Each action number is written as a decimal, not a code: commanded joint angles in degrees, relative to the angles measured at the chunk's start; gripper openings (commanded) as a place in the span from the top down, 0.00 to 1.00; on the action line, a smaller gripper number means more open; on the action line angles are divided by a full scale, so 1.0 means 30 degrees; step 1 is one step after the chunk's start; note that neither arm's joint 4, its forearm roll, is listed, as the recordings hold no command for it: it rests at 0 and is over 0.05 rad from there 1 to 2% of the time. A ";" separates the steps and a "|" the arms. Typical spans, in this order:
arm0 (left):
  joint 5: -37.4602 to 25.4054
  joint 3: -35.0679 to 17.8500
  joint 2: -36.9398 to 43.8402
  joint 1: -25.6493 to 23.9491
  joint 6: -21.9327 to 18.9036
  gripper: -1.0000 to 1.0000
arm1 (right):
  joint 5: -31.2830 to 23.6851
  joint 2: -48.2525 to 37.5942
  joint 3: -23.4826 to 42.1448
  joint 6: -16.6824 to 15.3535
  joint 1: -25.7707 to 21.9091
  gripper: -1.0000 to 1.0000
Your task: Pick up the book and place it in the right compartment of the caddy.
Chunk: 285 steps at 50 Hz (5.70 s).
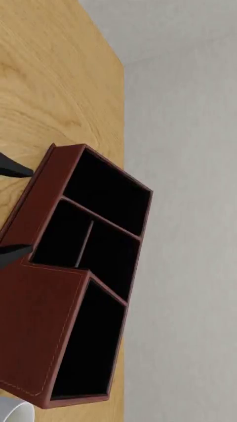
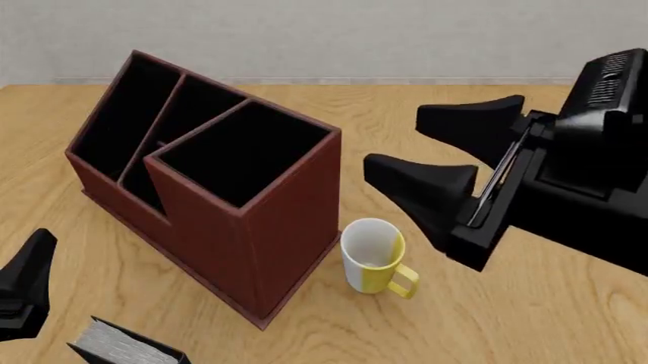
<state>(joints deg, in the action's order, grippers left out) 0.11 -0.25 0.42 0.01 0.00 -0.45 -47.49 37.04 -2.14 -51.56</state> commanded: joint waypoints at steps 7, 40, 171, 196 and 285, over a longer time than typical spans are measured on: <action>0.0000 0.0000 0.0000 0.0001 0.0004 0.00 | 0.0178 -0.2731 0.1580 0.0304 -0.2190 0.00; 0.0000 0.0000 0.0002 -0.0002 0.0005 0.00 | -0.3766 -0.7778 0.6980 0.1038 -0.5808 0.00; -0.0001 0.0000 0.0002 0.0001 -0.0002 0.00 | -0.4569 -1.4546 0.9820 0.4615 -0.7616 0.00; 0.0000 0.0000 0.0002 -0.0003 -0.0001 0.00 | -0.3967 -1.5174 0.9430 0.5074 -0.7759 0.00; 0.0000 0.0000 0.0004 -0.0004 0.0000 0.00 | -0.2676 -1.7041 0.8716 0.6218 -0.8489 0.00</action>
<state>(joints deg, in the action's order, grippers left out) 0.11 -0.25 0.42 0.00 0.00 -8.92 -98.10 63.47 16.28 -76.82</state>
